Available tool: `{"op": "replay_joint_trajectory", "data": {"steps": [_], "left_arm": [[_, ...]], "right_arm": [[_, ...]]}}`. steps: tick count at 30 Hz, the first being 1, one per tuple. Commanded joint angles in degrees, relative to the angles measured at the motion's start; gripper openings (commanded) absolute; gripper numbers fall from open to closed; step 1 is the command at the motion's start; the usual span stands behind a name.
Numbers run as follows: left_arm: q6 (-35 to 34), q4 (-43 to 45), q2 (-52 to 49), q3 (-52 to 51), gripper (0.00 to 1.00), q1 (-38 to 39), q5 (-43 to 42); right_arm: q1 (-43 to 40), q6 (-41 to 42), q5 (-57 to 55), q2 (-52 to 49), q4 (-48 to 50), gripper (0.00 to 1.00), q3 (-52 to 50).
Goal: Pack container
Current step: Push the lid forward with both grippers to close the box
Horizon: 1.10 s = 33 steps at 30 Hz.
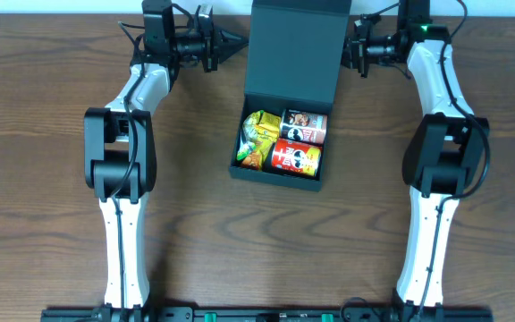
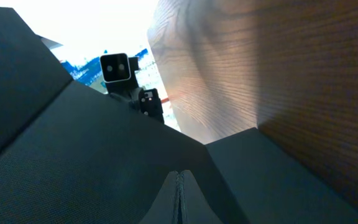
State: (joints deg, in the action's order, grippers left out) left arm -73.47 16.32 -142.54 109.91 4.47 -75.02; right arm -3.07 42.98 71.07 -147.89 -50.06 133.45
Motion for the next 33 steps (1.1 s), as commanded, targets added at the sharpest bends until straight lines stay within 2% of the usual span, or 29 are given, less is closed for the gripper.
{"op": "replay_joint_trajectory", "data": {"steps": [1, 10, 17, 20, 25, 33], "left_arm": [[2.7, -0.4, -0.5, 0.6, 0.06, -1.1, -0.3], [8.8, -9.0, -0.5, 0.6, 0.06, -1.8, 2.7], [8.0, -8.8, -0.5, 0.6, 0.06, -0.2, 3.0], [6.5, -7.2, -0.5, 0.6, 0.06, 0.7, 1.6], [2.4, 1.1, -0.5, 0.6, 0.06, 1.7, -2.9], [1.0, 3.7, 0.6, 0.6, 0.06, 1.7, -8.0]], "right_arm": [[1.3, -1.1, 4.4, 3.7, 0.0, 0.02, 0.8], [1.5, -1.3, 4.8, 3.7, 0.2, 0.02, 0.8], [2.0, -1.3, 7.1, 3.7, 0.2, 0.02, 0.8], [2.1, -1.6, 8.6, 3.9, 0.2, 0.02, 0.8], [2.1, -5.0, 4.7, 6.8, -3.0, 0.02, 0.8], [1.5, -12.8, -3.1, 13.7, -13.6, 0.02, 0.8]]}}
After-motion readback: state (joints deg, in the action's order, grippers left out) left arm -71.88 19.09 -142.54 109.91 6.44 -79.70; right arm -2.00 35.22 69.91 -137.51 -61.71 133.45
